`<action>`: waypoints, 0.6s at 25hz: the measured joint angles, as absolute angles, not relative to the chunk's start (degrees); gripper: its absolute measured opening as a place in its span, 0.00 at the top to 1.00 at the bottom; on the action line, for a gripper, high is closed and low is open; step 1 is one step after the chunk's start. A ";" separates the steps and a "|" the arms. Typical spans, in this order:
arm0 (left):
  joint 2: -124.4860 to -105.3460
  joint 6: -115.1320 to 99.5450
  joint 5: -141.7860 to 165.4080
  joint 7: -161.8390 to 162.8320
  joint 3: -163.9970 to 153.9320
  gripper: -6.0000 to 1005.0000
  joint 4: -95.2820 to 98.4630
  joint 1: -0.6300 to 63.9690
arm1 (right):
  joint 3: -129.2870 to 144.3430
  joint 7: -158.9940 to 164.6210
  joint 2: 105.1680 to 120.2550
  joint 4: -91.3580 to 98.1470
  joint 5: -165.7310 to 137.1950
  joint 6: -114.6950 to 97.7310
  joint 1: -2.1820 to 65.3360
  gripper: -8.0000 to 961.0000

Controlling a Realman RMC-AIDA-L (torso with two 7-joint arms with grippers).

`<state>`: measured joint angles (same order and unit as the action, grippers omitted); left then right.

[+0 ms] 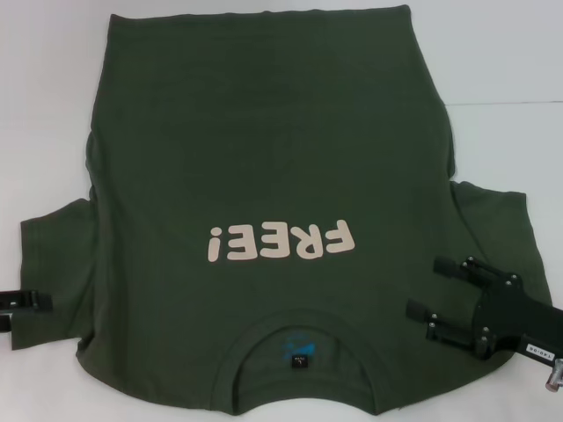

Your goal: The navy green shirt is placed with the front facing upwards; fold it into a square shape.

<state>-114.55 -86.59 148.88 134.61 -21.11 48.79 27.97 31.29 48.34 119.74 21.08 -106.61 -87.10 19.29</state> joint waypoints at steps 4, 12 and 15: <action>-114.50 -86.49 148.89 134.85 -21.10 0.20 48.78 28.03 | 31.28 48.34 119.70 21.13 -106.61 -87.00 19.33 0.13; -114.45 -86.48 148.97 135.35 -21.09 0.21 47.41 28.47 | 31.20 48.34 119.69 21.13 -106.61 -86.99 19.52 0.13; -114.46 -86.48 148.97 135.41 -21.09 0.22 47.03 28.76 | 31.19 48.34 119.69 21.08 -106.61 -86.99 19.53 0.13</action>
